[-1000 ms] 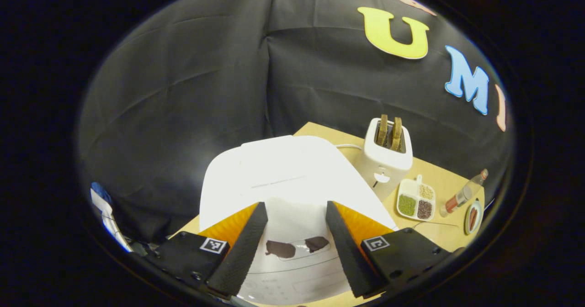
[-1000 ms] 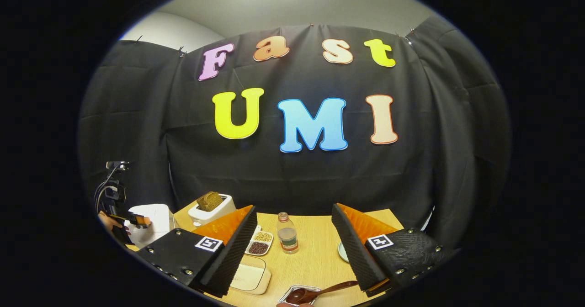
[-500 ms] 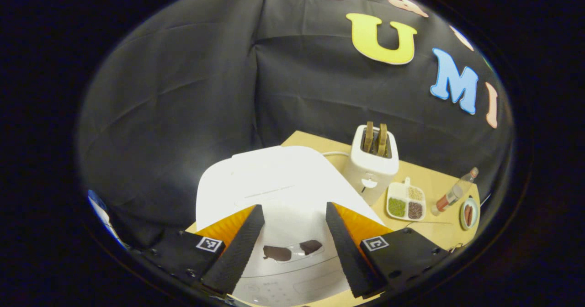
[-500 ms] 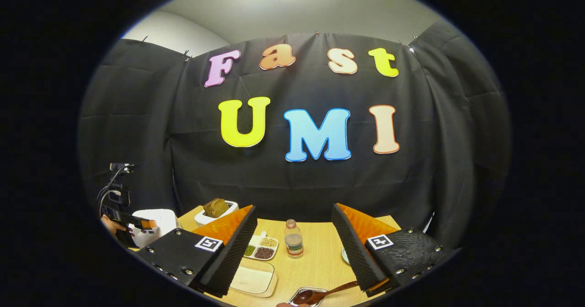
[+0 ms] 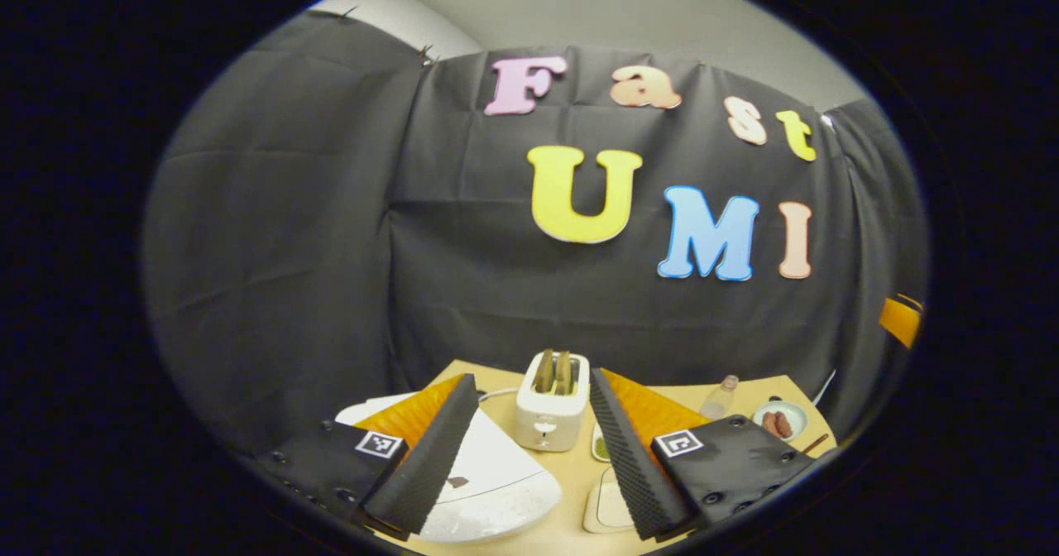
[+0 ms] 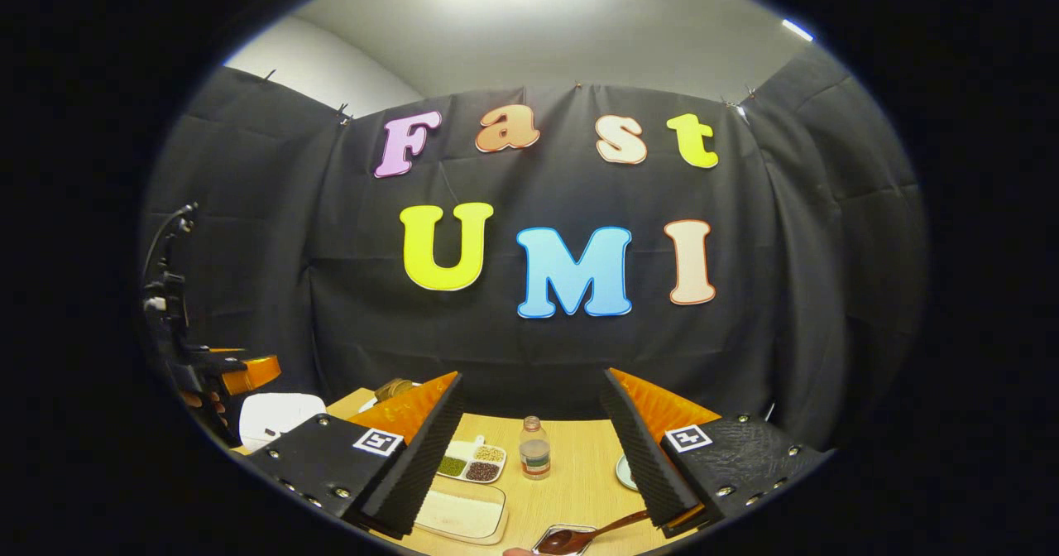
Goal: Close the left gripper, press the button to open the rice cooker; take a wooden spoon from the chopstick holder with the right hand, scoop a spoonful of rice and pour it into the rice cooker, then put the wooden spoon back into the chopstick holder.
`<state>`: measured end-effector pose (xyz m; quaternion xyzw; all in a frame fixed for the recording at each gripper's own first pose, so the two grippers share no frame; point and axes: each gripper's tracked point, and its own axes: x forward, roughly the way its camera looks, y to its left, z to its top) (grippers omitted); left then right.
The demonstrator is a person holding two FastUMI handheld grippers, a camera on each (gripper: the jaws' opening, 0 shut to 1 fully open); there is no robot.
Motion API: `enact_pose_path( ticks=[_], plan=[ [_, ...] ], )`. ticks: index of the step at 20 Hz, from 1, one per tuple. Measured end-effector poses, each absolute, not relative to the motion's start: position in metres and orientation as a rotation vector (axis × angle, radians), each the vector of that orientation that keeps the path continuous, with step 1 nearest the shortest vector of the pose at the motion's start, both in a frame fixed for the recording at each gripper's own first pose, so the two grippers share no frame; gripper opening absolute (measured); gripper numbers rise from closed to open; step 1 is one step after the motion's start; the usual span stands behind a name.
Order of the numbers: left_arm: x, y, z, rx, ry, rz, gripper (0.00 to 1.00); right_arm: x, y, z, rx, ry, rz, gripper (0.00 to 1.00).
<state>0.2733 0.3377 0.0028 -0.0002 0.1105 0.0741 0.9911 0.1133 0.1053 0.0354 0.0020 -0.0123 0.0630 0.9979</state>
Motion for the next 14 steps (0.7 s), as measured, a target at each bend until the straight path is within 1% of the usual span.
enact_pose_path(
  ticks=[1, 4, 6, 9, 14],
  plan=[
    [0.265, 0.320, 0.015, 0.005, 0.198, 0.123, 0.96, 0.111, 0.106, 0.037, 0.008, -0.028, 0.118, 0.99],
    [0.244, 0.280, 0.052, -0.005, 0.132, 0.055, 0.95, 0.103, 0.112, 0.040, 0.015, -0.026, 0.102, 0.99],
    [0.234, 0.268, 0.074, -0.007, 0.078, 0.035, 0.95, 0.098, 0.116, 0.040, 0.026, -0.025, 0.095, 0.99],
    [0.228, 0.262, 0.078, 0.014, 0.064, 0.015, 0.95, 0.090, 0.122, 0.039, 0.036, -0.021, 0.091, 0.99],
    [0.222, 0.262, 0.069, -0.003, 0.086, -0.010, 0.95, 0.078, 0.125, 0.039, 0.048, -0.018, 0.070, 0.99]
  ],
)
